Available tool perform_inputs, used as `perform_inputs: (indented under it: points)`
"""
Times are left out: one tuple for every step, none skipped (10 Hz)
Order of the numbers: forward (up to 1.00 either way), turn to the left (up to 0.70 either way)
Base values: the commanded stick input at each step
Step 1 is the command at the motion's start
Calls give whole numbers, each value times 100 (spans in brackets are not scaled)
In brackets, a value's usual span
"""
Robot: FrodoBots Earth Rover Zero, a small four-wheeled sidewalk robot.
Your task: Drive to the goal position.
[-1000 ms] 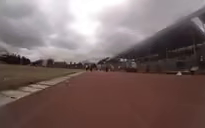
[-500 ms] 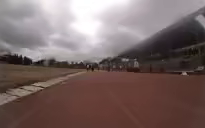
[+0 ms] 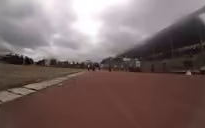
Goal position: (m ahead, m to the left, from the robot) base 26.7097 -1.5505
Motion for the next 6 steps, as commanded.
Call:
perform_inputs:
  points:
    - [100, 0]
    - [100, 0]
    - [100, 0]
    - [100, 0]
    - [100, 0]
    - [100, 0]
